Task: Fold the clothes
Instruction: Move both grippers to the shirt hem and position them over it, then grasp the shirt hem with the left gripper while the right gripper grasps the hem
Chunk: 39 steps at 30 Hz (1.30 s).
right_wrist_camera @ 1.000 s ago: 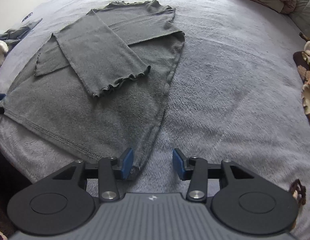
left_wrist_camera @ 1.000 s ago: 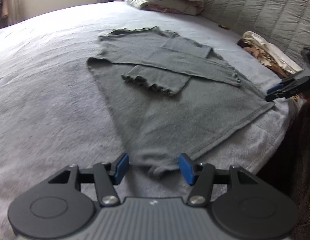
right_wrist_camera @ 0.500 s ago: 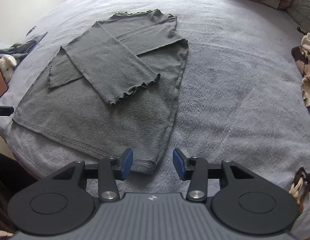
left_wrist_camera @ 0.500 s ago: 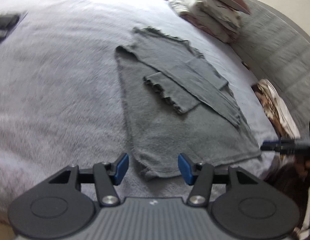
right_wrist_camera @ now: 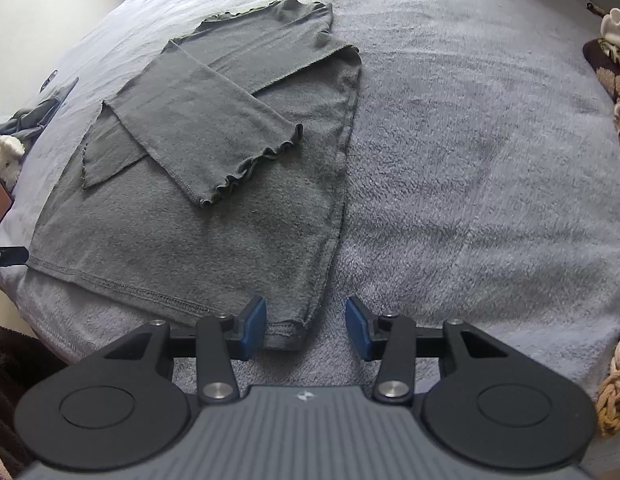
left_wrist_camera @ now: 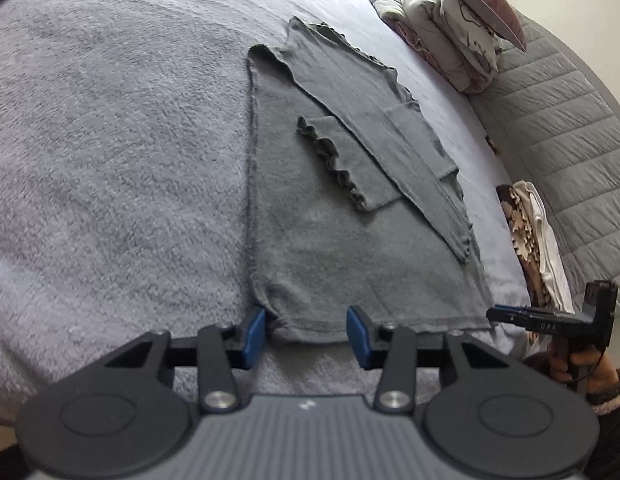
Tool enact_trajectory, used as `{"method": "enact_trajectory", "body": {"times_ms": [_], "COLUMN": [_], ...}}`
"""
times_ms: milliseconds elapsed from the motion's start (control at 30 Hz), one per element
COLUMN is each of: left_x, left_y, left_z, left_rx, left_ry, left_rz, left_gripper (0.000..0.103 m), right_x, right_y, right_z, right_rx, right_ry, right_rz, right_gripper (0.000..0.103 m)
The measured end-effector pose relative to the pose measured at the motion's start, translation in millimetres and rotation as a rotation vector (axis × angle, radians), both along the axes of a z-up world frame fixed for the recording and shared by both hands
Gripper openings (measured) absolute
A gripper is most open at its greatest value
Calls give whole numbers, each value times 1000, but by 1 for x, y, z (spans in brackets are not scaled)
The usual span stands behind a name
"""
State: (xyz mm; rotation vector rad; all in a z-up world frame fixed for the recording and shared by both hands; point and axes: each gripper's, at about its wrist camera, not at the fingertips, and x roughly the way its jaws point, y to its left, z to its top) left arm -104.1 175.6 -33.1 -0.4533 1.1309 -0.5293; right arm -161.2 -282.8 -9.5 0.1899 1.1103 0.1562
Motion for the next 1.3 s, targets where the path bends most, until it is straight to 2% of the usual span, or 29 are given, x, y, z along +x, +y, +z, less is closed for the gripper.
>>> {"method": "enact_trajectory", "body": {"times_ms": [233, 333, 367, 467, 500, 600, 967, 1133, 1300], "left_x": [1, 1, 1, 1, 1, -1, 23, 51, 87], "left_y": [-5, -6, -7, -9, -10, -10, -5, -4, -1], "left_z": [-2, -2, -3, -4, -4, -2, 26, 29, 17], "left_rx": [13, 19, 21, 25, 30, 27, -63, -105, -123], "left_ry": [2, 3, 3, 5, 2, -10, -86, -118, -138], "left_rz": [-31, -44, -48, -58, -57, -40, 53, 126, 210], "left_gripper": [43, 32, 24, 11, 10, 8, 3, 2, 0], "right_x": [1, 0, 0, 0, 0, 0, 24, 54, 87], "right_y": [-1, -1, 0, 0, 1, 3, -8, -14, -18], "right_z": [-1, -1, -1, 0, 0, 5, 32, 29, 18], "right_rx": [0, 3, 5, 25, 35, 35, 91, 108, 127], "right_ry": [3, 3, 3, 3, 2, -24, -146, -167, -176], "right_rz": [9, 12, 14, 23, 24, 16, -65, -125, -185], "right_gripper": [47, 46, 45, 27, 16, 10, 9, 9, 8]}}
